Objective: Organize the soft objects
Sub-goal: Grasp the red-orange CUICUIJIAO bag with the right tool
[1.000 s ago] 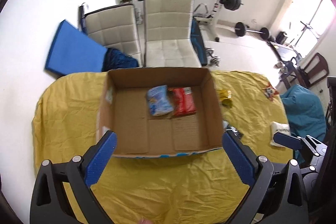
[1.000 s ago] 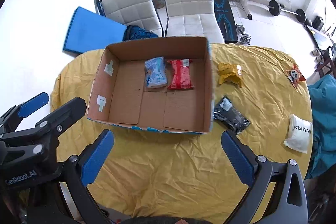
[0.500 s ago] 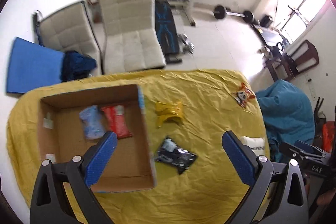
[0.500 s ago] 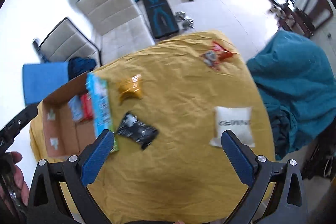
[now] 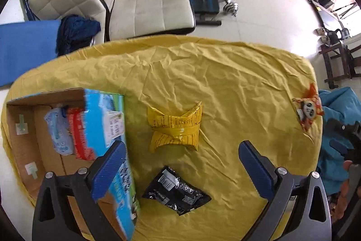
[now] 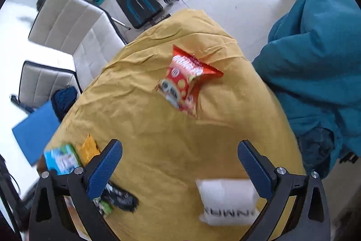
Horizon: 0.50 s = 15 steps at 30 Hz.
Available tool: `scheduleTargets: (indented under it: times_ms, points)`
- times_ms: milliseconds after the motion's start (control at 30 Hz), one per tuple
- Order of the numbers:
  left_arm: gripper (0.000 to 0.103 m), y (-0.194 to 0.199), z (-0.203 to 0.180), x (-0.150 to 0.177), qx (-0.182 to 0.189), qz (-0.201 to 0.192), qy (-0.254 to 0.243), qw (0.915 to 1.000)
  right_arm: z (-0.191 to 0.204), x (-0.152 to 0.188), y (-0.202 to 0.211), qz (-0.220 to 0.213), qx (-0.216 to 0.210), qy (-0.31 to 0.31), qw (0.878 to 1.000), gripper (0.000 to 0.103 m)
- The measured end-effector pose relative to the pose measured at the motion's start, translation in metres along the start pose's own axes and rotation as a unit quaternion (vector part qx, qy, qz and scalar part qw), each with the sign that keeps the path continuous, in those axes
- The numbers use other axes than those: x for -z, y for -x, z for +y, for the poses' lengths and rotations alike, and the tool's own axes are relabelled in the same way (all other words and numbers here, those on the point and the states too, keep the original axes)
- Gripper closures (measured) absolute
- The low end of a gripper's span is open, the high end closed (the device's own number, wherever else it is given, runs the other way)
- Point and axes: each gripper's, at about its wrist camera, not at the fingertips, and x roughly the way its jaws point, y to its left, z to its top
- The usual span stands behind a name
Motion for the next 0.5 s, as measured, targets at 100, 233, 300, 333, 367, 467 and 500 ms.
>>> scheduleTargets:
  times_ms: [100,233,300,333,367,467,500]
  points:
    - [0.001,-0.037,0.011,-0.005,0.046,0.064,0.084,0.9934,-0.003,-0.029,-0.032,0.016,-0.003,-0.022,1.0,0.003]
    - [0.001,-0.062,0.025,0.009,0.111,0.093,0.197,0.9698,-0.008,-0.048,-0.068,0.043,-0.01,-0.059,0.997,0.041]
    - [0.001,-0.073,0.035,0.015,0.121,0.099,0.253,0.9546,-0.006,-0.053,-0.083,0.059,-0.011,-0.063,0.996,0.042]
    - [0.001,-0.077,0.039,0.015,0.131,0.103,0.278,0.946,-0.005,-0.054,-0.089,0.062,-0.008,-0.063,0.996,0.044]
    - [0.001,-0.08,0.044,0.016,0.139,0.106,0.302,0.9374,-0.003,-0.054,-0.093,0.064,-0.004,-0.061,0.996,0.045]
    - [0.001,-0.091,0.05,0.013,0.139,0.11,0.341,0.9233,0.001,-0.057,-0.099,0.063,0.009,-0.049,0.997,0.05]
    - [0.001,-0.093,0.049,0.013,0.131,0.11,0.346,0.9226,0.003,-0.057,-0.1,0.061,0.011,-0.046,0.997,0.051]
